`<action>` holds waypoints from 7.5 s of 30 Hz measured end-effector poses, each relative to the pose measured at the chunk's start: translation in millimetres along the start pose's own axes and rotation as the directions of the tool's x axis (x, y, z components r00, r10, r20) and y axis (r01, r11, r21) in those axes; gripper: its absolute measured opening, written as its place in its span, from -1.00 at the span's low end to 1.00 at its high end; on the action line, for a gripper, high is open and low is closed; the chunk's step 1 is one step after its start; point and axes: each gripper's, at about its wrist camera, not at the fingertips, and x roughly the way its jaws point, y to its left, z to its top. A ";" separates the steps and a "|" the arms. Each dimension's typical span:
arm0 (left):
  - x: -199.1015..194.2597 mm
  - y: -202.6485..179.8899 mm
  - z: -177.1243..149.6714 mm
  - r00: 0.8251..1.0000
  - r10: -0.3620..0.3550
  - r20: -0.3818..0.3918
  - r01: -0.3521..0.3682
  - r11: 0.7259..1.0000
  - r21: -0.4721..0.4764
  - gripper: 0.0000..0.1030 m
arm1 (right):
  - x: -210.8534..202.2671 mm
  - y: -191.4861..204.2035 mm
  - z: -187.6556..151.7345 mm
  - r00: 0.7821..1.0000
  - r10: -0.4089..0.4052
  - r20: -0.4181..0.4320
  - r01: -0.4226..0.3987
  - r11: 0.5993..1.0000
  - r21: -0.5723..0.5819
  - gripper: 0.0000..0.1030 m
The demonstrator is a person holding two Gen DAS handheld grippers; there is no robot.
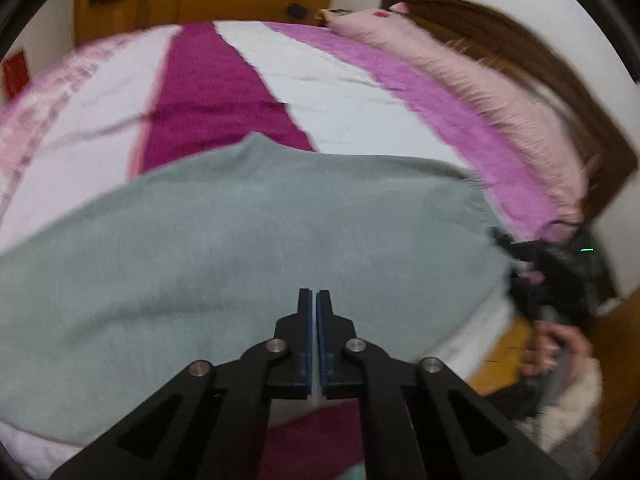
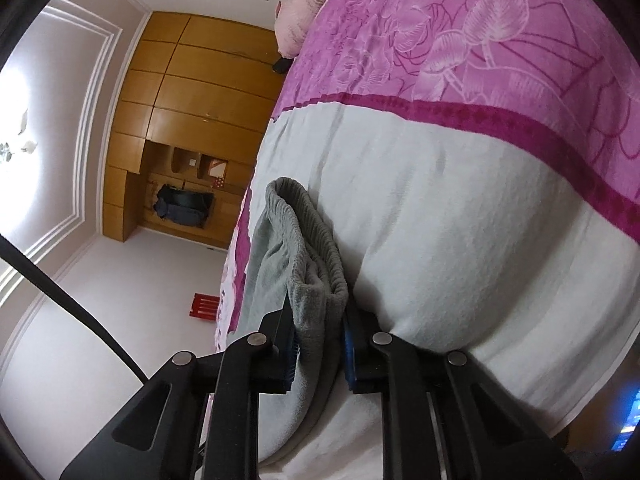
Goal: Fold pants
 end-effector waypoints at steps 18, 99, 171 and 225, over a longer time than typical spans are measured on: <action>26.8 -5.3 -35.2 0.977 0.212 -0.021 -0.212 0.977 -0.001 -0.97 | -2.1 52.3 -13.7 0.975 -0.206 0.084 0.221 0.946 -0.238 -0.70; -182.9 329.3 -141.5 0.936 0.350 0.034 -0.281 0.804 -0.524 0.25 | 183.0 327.1 -514.3 0.960 -0.271 -0.065 -0.101 -0.124 -0.987 -0.71; -75.1 264.6 -59.8 0.965 0.263 -0.020 -0.255 0.914 -0.314 -0.95 | 146.7 160.5 -258.7 0.853 0.005 -0.521 -0.211 0.918 -0.335 -1.00; -55.3 275.3 -10.8 0.984 0.169 0.049 -0.142 0.929 -0.342 -0.79 | 278.6 216.6 -175.1 0.866 -0.072 -0.494 -0.174 0.884 -0.434 -1.00</action>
